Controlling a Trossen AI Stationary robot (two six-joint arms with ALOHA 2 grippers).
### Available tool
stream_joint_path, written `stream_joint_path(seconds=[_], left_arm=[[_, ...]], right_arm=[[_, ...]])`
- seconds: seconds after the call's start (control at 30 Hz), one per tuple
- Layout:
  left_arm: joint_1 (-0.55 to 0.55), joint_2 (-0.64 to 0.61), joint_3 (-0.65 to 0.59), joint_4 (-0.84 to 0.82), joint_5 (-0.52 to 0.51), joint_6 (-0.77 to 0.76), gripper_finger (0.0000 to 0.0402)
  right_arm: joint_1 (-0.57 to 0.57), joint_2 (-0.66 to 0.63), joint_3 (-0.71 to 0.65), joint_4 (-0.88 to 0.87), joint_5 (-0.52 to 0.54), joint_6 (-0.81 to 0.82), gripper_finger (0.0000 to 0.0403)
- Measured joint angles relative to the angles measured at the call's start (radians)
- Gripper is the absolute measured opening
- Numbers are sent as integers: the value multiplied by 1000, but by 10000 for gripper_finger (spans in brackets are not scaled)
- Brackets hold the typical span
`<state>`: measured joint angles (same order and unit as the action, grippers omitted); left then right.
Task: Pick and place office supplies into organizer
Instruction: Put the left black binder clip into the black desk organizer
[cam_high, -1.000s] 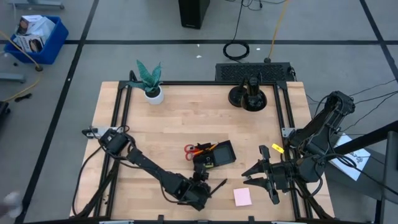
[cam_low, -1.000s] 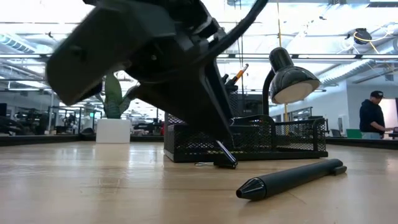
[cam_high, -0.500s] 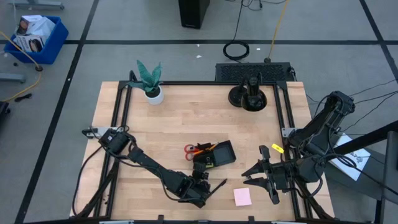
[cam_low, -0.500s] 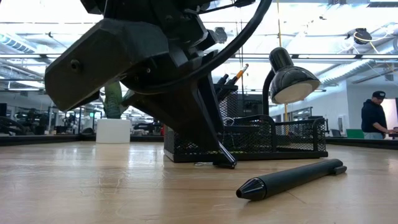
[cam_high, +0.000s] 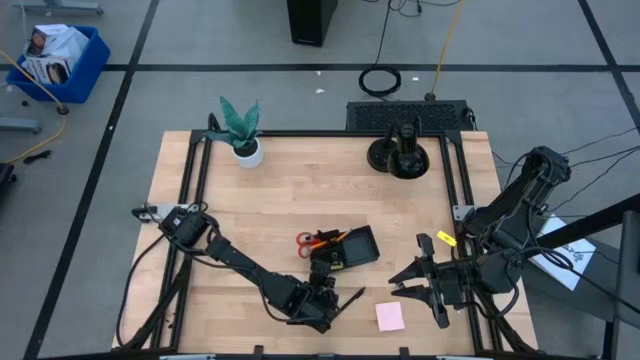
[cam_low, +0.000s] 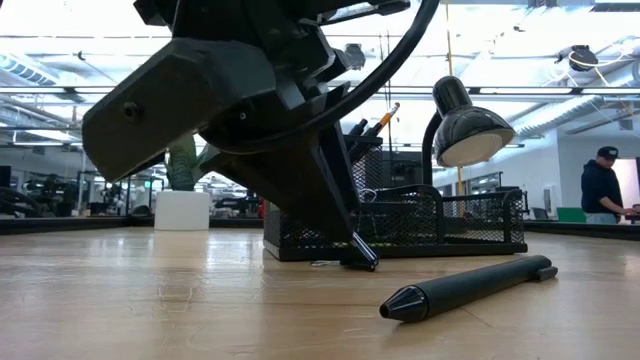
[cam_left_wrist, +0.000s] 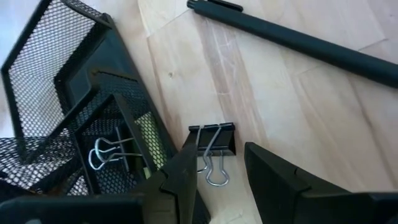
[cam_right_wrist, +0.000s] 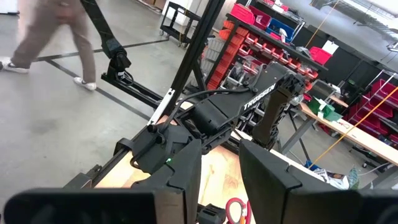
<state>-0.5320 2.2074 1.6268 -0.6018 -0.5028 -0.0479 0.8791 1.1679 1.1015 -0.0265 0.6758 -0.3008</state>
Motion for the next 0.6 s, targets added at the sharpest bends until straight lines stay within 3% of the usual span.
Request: stream_joint_path(seconds=[0.6], left_arm=[[15, 0, 0, 0, -20, 13, 140]], right_arm=[[0, 0, 0, 0, 0, 0, 100]])
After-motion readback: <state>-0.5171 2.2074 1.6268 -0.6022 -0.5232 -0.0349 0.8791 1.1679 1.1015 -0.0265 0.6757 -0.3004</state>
